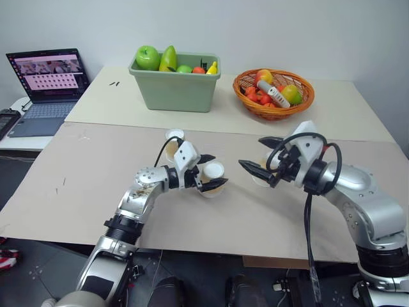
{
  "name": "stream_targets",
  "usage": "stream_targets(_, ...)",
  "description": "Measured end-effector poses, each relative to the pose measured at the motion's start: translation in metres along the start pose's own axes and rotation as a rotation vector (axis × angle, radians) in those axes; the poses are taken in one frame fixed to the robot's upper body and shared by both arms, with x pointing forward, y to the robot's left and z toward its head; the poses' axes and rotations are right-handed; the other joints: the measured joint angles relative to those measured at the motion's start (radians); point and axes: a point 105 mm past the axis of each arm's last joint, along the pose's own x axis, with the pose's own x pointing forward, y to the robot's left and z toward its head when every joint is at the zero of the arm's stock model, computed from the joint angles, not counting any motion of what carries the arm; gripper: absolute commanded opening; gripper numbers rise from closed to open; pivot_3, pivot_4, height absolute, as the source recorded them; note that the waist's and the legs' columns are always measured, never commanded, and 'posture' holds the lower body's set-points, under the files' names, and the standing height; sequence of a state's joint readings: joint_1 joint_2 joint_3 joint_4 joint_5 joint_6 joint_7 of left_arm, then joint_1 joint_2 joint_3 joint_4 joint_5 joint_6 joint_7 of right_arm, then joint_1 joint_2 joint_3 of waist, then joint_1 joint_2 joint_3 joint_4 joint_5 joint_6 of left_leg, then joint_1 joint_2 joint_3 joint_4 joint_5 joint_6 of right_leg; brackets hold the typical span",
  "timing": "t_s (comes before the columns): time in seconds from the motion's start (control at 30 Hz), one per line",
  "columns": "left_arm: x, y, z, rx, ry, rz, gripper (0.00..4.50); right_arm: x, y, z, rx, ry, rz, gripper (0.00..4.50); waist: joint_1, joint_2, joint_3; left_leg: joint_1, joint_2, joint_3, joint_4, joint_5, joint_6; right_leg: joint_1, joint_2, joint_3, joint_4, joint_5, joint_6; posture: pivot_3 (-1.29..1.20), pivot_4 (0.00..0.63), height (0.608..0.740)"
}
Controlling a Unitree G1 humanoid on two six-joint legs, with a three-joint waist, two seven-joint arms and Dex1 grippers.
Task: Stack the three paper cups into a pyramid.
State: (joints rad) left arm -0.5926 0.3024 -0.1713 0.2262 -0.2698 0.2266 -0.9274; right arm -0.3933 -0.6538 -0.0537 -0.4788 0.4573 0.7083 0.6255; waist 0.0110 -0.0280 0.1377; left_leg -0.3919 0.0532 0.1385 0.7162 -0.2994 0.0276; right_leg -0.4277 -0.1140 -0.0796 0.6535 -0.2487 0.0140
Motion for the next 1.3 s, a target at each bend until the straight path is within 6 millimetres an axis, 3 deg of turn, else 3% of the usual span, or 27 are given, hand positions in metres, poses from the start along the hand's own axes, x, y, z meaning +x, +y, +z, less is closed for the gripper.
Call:
stream_targets(0.13,-0.009,0.006,0.033,0.021,-0.087,0.033,4.43,0.001,-0.002,-0.003,0.014,0.008,0.0,4.5,0.0,0.0,0.0,0.0,0.0,0.0,0.0,0.0,0.0,0.0,0.0,0.0,0.0,0.0,0.0,0.0,0.15,0.708)
stream_targets(0.27,-0.03,0.01,0.074,0.032,-0.182,0.097,4.43,0.004,-0.003,-0.007,0.036,0.012,0.008,4.5,-0.003,0.0,0.0,0.001,0.0,-0.001,-0.001,0.0,0.0,0.0,0.0,0.0,0.0,0.0,0.0,0.0,0.15,0.708)
stream_targets(0.4,-0.046,0.019,0.082,-0.004,-0.213,0.24,4.43,0.007,-0.002,-0.009,0.037,0.013,0.023,4.5,-0.002,0.0,0.0,0.002,0.0,-0.001,-0.001,0.0,0.0,0.002,0.0,0.0,-0.001,0.0,0.0,0.0,0.15,0.708)
stream_targets(0.5,-0.069,0.048,0.068,-0.07,-0.194,0.595,4.43,0.01,0.0,-0.011,0.045,0.014,0.036,4.5,-0.001,0.0,0.0,0.004,0.0,-0.003,-0.001,0.0,0.0,0.004,-0.001,0.0,-0.002,0.0,0.001,0.0,0.15,0.708)
stream_targets(0.6,-0.081,0.055,0.025,-0.093,-0.048,0.828,4.43,0.013,-0.001,-0.012,0.053,0.007,0.045,4.5,0.0,0.0,0.0,0.003,-0.001,-0.002,-0.001,0.0,0.0,0.004,-0.001,0.0,-0.003,0.001,0.001,0.0,0.15,0.708)
stream_targets(0.7,-0.068,0.047,0.007,-0.116,0.005,0.83,4.43,0.017,-0.001,-0.01,0.047,0.003,0.056,4.5,0.008,0.0,0.0,0.0,-0.001,-0.004,-0.001,0.0,0.0,0.004,-0.001,-0.004,-0.004,0.001,0.001,0.0,0.15,0.708)
stream_targets(0.87,-0.053,0.047,0.003,-0.131,-0.004,0.812,4.43,0.018,-0.001,-0.008,0.032,-0.007,0.065,4.5,0.005,0.0,0.0,0.001,-0.001,-0.004,-0.001,0.0,0.0,0.004,-0.001,-0.004,-0.005,0.001,0.001,0.0,0.15,0.708)
stream_targets(1.03,-0.051,0.056,-0.011,-0.157,0.019,0.821,4.43,0.018,-0.002,-0.008,0.024,-0.002,0.058,4.5,0.001,0.0,0.0,0.001,-0.001,-0.003,-0.001,0.0,0.0,0.004,-0.001,-0.004,-0.005,0.001,0.001,0.0,0.15,0.708)
stream_targets(1.3,-0.055,0.069,-0.016,-0.129,0.045,0.826,4.43,0.017,-0.003,-0.009,0.024,-0.002,0.042,4.5,0.002,0.0,0.0,0.001,-0.001,-0.004,-0.001,0.0,0.0,0.004,-0.002,-0.005,-0.005,0.001,0.001,0.0,0.15,0.708)
